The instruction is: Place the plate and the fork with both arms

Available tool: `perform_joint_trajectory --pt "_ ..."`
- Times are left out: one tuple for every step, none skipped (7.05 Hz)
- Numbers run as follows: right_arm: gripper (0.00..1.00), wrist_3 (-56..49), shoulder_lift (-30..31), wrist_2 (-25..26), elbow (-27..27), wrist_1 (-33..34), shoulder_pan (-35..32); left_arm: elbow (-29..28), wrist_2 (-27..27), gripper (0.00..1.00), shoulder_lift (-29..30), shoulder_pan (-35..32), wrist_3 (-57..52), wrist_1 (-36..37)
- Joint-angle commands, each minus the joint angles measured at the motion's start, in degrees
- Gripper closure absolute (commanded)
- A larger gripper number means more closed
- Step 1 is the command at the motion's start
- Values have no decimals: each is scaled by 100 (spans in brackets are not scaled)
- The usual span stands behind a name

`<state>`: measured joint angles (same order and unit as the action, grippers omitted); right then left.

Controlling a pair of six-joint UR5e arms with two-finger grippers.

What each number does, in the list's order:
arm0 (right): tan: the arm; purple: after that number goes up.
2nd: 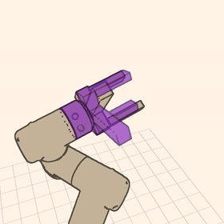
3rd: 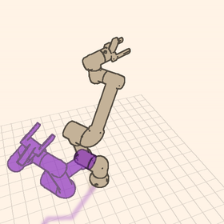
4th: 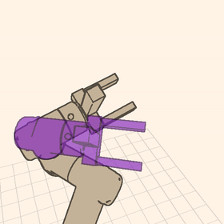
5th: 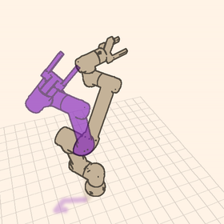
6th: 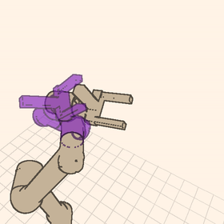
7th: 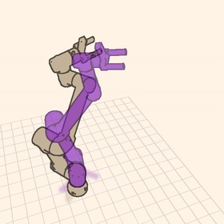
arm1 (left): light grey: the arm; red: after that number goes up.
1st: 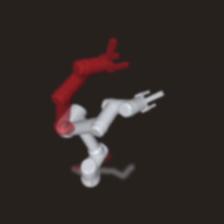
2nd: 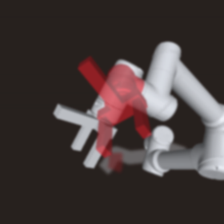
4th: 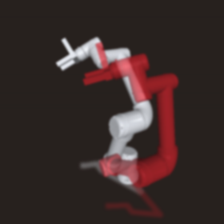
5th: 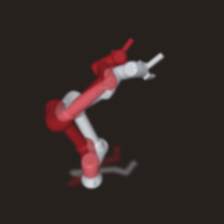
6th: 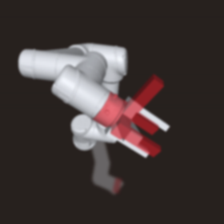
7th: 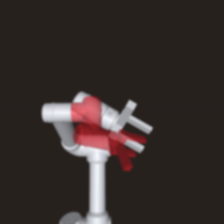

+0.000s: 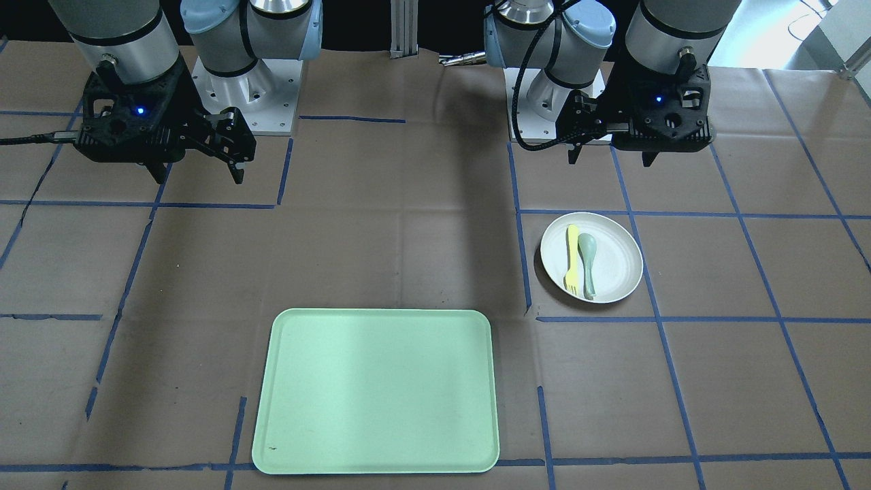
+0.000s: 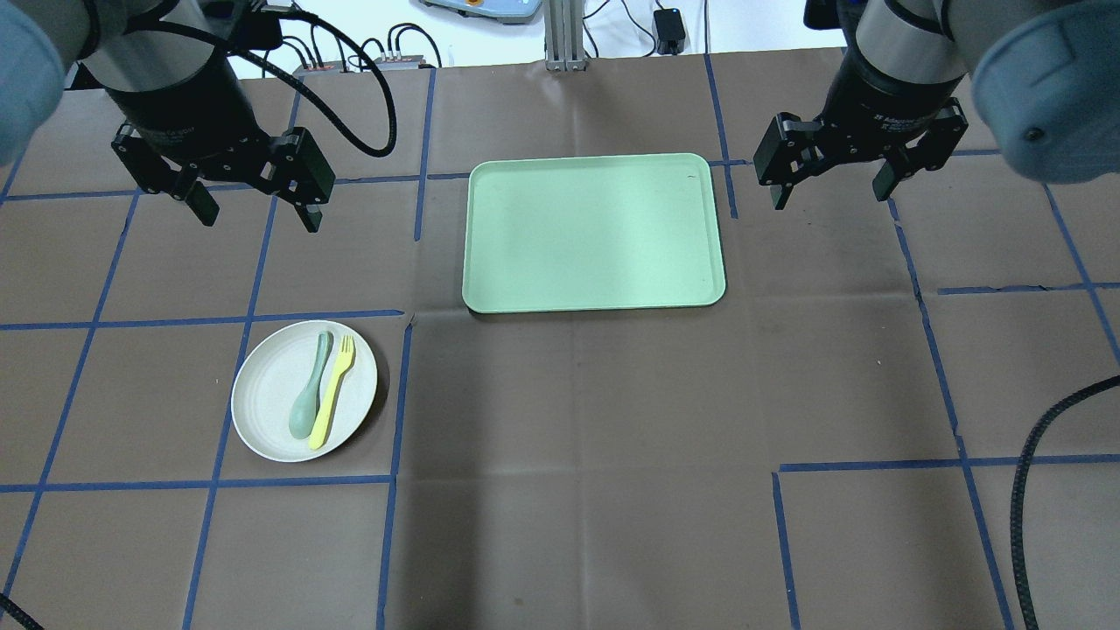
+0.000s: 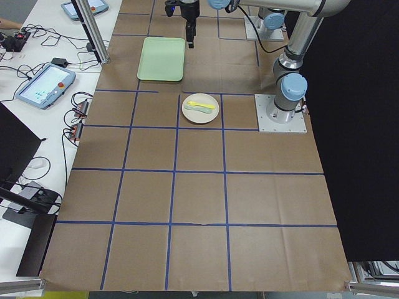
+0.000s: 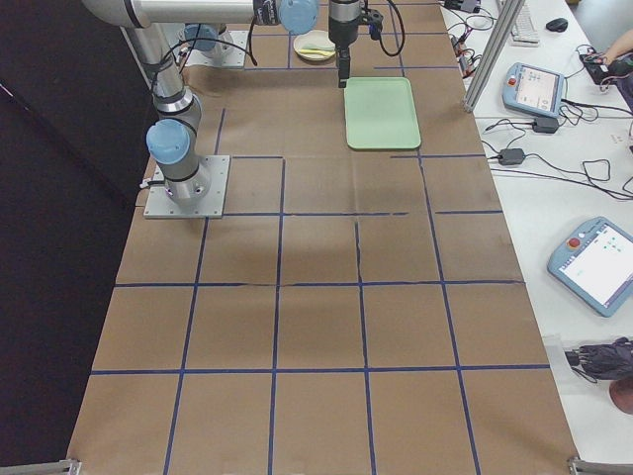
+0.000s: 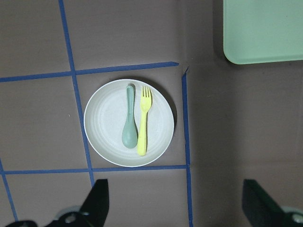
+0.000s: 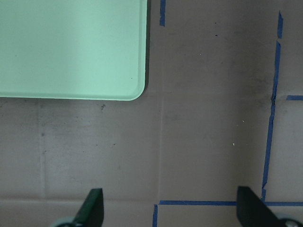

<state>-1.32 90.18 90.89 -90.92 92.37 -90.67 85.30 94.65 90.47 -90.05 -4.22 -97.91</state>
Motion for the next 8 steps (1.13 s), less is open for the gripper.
perform_joint_trajectory --pt "0 -17 0 8 -14 9 14 48 -8 0 -82 -4 0 -96" --pt "0 -17 0 8 -14 9 14 57 1 0 -91 -4 0 -105" --pt "0 -17 0 8 -14 0 14 65 9 0 -100 -12 0 -97" --pt "0 -17 0 8 -14 0 14 74 9 0 -100 -12 0 -97" --pt "0 -17 0 8 -14 0 14 57 9 0 -117 -12 0 -105" --pt "0 -17 0 16 -14 0 14 65 -8 0 -135 -21 -44 -105" --pt "0 -17 0 8 -14 0 14 118 -78 0 -135 -21 -88 -88" --pt "0 -17 0 8 -14 9 14 197 -61 0 -109 22 -323 -62"
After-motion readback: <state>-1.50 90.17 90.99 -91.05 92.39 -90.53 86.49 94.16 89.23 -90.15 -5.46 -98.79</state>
